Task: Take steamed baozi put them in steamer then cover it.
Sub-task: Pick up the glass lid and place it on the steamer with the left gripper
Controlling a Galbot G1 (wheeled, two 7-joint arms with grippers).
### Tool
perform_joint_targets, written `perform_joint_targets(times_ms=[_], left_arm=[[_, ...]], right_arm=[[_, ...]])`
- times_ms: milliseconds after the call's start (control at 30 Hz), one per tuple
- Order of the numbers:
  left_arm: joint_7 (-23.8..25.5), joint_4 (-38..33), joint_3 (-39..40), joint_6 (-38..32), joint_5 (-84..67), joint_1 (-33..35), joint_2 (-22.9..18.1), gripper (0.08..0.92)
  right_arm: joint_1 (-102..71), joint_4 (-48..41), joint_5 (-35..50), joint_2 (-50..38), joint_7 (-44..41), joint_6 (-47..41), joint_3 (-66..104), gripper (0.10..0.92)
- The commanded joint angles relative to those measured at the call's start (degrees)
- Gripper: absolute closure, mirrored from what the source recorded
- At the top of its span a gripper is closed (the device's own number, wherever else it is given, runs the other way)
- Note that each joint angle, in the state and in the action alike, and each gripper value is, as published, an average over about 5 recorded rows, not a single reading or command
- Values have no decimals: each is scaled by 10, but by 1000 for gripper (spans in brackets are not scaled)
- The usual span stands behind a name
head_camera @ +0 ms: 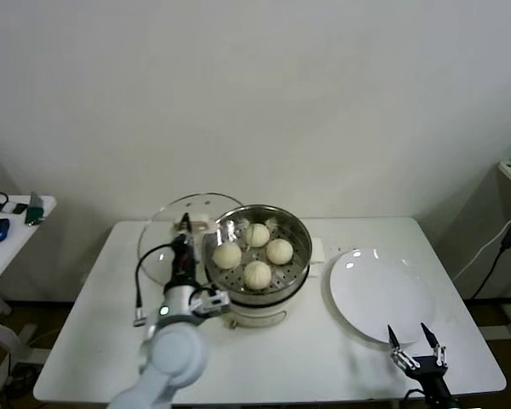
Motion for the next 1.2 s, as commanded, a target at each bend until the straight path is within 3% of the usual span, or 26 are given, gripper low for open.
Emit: perform_joint_targets(times_ms=[33,333,1200], left_arm=[[33,104,120,36,112,-78,-159,867],[19,171,134,36,156,-66,-228,867],[-1,200,76,36,181,-45,-216,867]], right_arm=[[2,-9,-1,-7,2,4,3,203],[2,-9,2,-17,2,4,10,203],[-2,-8,10,-22,-3,16,9,203]])
